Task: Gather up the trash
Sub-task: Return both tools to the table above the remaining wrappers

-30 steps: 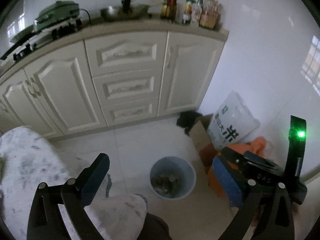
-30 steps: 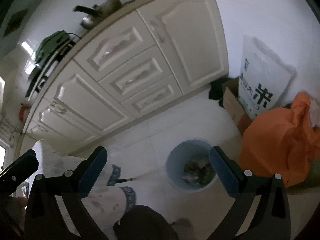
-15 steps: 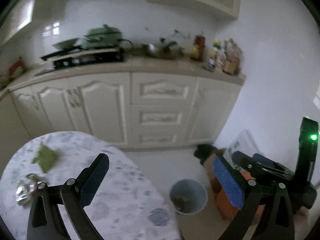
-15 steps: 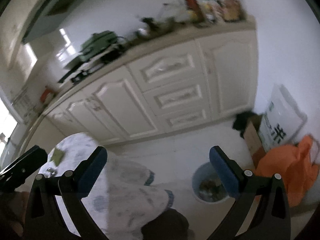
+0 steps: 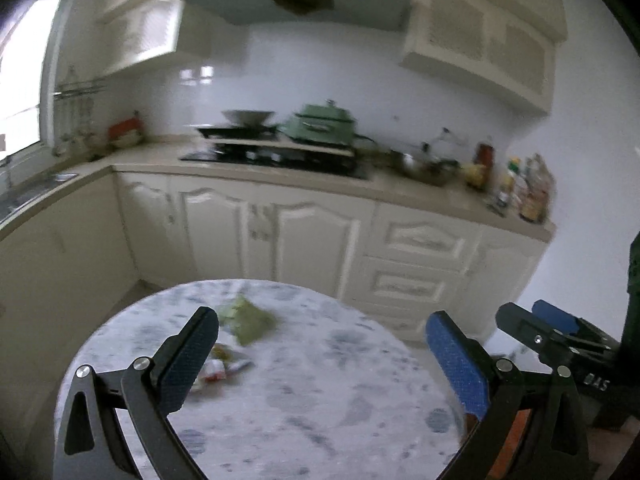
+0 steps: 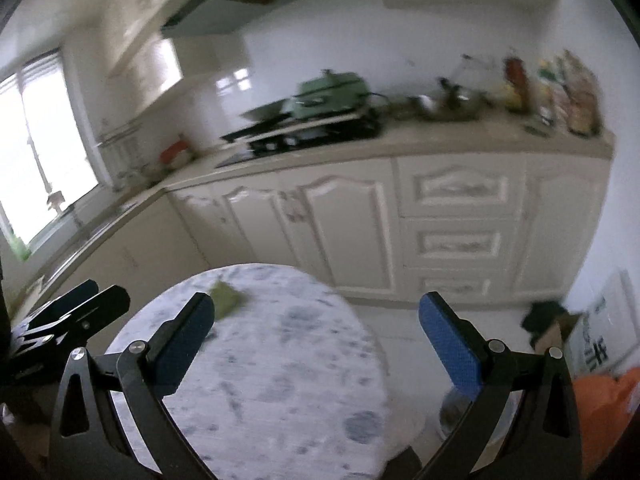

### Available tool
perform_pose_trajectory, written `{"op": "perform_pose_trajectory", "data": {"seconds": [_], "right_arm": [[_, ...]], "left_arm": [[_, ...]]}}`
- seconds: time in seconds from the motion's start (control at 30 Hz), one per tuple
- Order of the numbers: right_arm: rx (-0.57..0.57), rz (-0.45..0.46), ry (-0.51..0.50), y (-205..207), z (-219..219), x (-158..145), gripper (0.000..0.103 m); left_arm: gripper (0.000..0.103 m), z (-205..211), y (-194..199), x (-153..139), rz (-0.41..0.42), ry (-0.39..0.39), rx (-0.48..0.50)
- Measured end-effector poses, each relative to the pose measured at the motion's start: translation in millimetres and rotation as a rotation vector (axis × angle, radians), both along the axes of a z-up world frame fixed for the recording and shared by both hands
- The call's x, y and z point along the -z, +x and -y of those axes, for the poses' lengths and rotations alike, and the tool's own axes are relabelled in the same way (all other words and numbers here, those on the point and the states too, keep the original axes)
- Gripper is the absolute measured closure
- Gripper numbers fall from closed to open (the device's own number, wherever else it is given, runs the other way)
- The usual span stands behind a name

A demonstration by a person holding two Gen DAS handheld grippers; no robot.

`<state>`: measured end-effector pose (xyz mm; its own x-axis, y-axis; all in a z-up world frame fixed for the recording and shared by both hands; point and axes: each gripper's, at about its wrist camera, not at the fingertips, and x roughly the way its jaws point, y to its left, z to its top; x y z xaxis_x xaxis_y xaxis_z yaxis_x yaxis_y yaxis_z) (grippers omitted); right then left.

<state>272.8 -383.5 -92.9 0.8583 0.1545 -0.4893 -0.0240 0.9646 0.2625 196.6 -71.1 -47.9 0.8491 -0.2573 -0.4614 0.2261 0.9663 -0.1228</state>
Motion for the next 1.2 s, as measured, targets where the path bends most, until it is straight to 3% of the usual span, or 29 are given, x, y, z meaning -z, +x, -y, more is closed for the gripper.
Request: {"op": "perform_pose_trajectory", "data": {"seconds": [0.37, 0.63, 0.87, 1.0, 1.2], "right_arm": [[-0.18, 0.089, -0.13, 1, -108, -21, 0.0], [-0.238, 0.069, -0.175, 12, -143, -8, 0.0], [-0.243, -0.013, -0.18, 38, -147, 18, 0.0], [-0.238, -0.068, -0.189, 57, -147, 37, 0.0], [-0.249, -0.135, -0.197, 81, -151, 63, 0.0]], "left_arm": [[0.001, -74, -74, 0, 0.054, -0.018, -0.192], [0.001, -87, -79, 32, 0.004, 0.016, -0.225], [0.001, -89, -45, 64, -0.086, 0.054, -0.221], [0.001, -94, 4, 69, -0.139, 0.026, -0.224], [0.001, -101, 68, 100, -0.229, 0.0, -0.251]]}}
